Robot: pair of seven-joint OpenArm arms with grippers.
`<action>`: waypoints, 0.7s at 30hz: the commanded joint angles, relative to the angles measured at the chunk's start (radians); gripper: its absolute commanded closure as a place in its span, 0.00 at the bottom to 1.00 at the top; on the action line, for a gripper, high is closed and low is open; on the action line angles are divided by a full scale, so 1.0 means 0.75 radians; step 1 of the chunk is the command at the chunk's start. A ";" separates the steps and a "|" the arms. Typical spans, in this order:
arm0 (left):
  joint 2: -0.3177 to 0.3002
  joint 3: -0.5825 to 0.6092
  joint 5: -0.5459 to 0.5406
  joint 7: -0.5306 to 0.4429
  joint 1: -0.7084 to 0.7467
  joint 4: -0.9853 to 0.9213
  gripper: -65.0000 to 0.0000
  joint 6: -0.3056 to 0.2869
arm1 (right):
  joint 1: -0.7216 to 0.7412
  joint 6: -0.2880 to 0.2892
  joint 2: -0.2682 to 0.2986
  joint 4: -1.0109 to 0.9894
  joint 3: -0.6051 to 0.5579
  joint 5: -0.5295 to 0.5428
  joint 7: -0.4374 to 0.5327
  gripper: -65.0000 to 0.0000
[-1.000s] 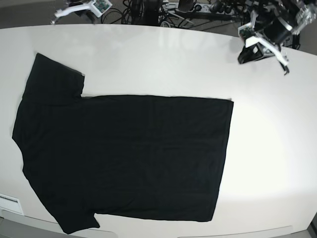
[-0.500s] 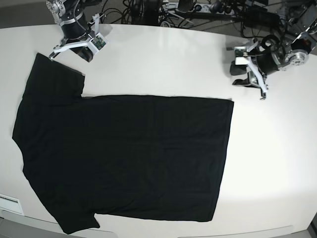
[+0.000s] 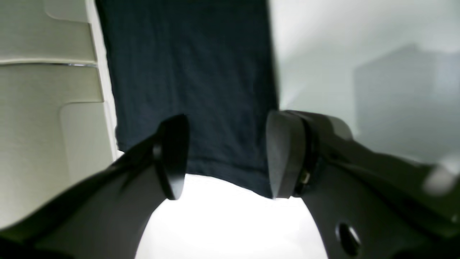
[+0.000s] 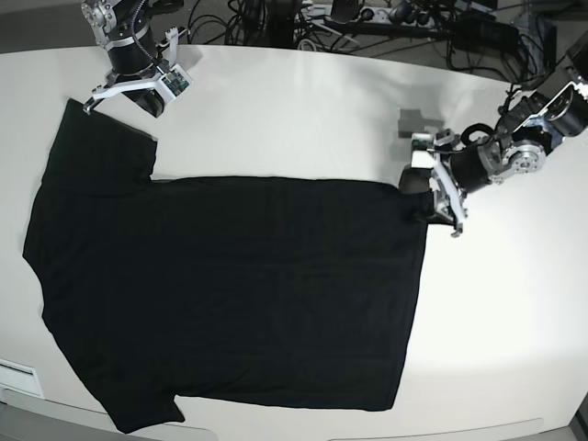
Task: Fold the T-shirt properly
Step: 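Reach both grippers down and grasp the shirt's shoulder corners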
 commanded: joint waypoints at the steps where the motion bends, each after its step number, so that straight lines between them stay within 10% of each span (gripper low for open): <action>1: 0.005 0.054 0.051 0.087 -0.001 -0.045 0.43 -0.128 | -0.003 -0.034 0.011 0.020 0.007 -0.015 0.002 1.00; 6: 0.064 0.113 0.081 0.100 -0.050 -0.074 0.43 -0.128 | -0.003 -0.079 0.011 0.019 0.052 -0.014 -0.028 0.99; 9: 0.070 0.113 0.068 0.157 -0.052 -0.074 0.45 -0.128 | -0.003 -0.065 0.011 -0.004 0.130 0.024 -0.022 0.67; 13: 0.070 0.113 0.056 0.268 -0.052 -0.074 0.94 -0.125 | 0.002 0.024 0.011 -0.100 0.256 0.128 0.036 0.39; 21: 0.060 0.112 0.056 0.304 -0.040 -0.074 1.00 -0.043 | 0.126 0.144 0.011 -0.323 0.308 0.232 0.065 0.39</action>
